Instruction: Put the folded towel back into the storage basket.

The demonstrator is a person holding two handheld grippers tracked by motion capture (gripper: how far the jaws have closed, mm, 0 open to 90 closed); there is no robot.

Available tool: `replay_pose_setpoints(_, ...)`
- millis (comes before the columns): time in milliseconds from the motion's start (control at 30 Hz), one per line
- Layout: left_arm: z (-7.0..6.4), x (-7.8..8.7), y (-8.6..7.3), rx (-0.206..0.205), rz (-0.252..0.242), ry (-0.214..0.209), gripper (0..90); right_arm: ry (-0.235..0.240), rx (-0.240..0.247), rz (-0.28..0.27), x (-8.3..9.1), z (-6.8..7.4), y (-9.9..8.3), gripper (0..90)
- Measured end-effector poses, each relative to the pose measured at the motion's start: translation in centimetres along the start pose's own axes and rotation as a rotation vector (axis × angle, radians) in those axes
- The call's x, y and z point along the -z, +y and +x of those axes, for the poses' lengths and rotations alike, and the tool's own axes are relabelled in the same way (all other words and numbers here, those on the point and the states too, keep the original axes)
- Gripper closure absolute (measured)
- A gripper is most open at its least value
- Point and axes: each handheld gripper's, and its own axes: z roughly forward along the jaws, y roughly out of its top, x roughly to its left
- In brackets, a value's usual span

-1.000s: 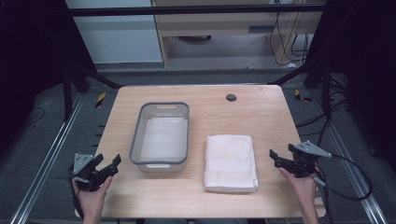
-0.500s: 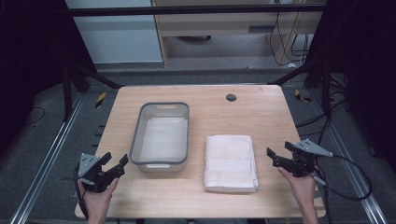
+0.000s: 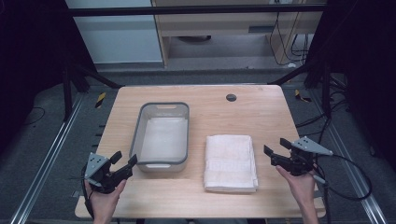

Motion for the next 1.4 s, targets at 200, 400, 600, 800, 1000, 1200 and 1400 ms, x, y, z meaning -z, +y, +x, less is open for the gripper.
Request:
replay_pose_setpoints(200, -0.9, 0.1, 0.4, -0.002, -0.007, -0.027, 36.4, 0.021, 0.004, 0.01, 0.1, 0.3, 0.7, 29.7)
replay_pose_setpoints(400, -1.5, 0.0, 0.6, -0.005, 0.0, -0.048, 38.1, 0.036, 0.026, 0.033, 0.0, 0.3, 1.0, 33.7)
replay_pose_setpoints(600, -2.3, -0.3, 1.2, -0.016, 0.014, -0.069, 40.8, 0.049, 0.025, 0.047, -0.1, 0.4, 1.3, 34.4)
replay_pose_setpoints(800, -4.0, -0.8, 1.9, -0.049, 0.018, -0.087, 42.9, 0.064, 0.027, 0.045, -0.4, 0.6, 2.1, 34.7)
replay_pose_setpoints(1000, -5.7, -1.5, 2.4, -0.077, 0.021, -0.117, 43.4, 0.077, 0.027, 0.045, -1.0, 0.8, 2.8, 35.3)
replay_pose_setpoints(1200, -7.2, -2.1, 2.5, -0.101, 0.033, -0.139, 44.0, 0.084, 0.03, 0.047, -1.4, 1.0, 3.3, 36.3)
replay_pose_setpoints(1400, -8.7, -2.9, 2.4, -0.118, 0.046, -0.163, 44.3, 0.096, 0.022, 0.057, -2.1, 0.9, 3.4, 36.7)
